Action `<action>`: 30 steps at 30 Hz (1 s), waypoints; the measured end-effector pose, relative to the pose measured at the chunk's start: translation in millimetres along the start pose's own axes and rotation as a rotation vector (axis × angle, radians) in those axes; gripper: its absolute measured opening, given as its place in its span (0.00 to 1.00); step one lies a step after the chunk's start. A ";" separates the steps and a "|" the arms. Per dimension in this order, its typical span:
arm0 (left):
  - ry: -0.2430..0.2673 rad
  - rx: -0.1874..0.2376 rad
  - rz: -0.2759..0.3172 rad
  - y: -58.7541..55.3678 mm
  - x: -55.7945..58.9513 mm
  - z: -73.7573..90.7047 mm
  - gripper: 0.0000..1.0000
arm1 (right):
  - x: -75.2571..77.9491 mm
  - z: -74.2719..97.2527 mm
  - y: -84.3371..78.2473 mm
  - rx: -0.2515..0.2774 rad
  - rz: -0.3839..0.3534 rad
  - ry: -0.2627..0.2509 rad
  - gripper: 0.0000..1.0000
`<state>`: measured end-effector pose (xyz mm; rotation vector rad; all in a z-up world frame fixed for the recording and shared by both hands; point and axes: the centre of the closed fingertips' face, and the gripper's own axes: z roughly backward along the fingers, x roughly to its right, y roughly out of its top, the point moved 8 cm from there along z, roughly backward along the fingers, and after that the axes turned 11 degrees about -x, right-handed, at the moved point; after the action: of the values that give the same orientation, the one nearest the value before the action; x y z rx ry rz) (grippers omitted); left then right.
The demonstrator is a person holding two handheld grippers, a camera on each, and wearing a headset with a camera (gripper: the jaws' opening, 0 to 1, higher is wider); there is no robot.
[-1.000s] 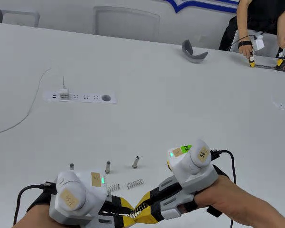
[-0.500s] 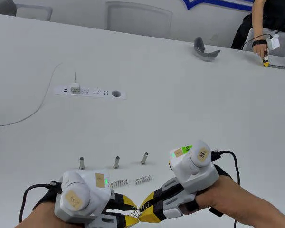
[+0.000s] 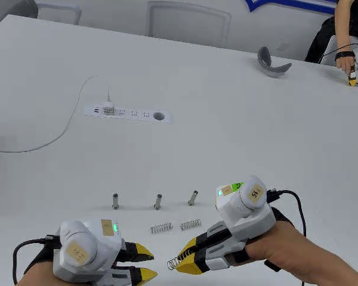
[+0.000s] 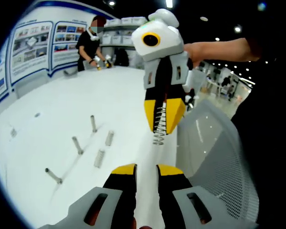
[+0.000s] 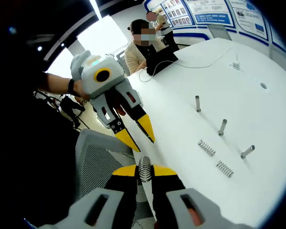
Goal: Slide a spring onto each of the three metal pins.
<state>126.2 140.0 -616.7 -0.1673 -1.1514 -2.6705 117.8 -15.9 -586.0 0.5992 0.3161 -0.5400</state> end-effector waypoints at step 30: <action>0.239 0.057 0.232 -37.4 -49.3 41.1 0.31 | 37.2 -20.4 12.3 -0.048 -0.084 -0.127 0.12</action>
<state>165.1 202.8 -624.4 0.0266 -1.0609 -2.3776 152.6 -9.4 -612.6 0.5045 0.2335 -0.6465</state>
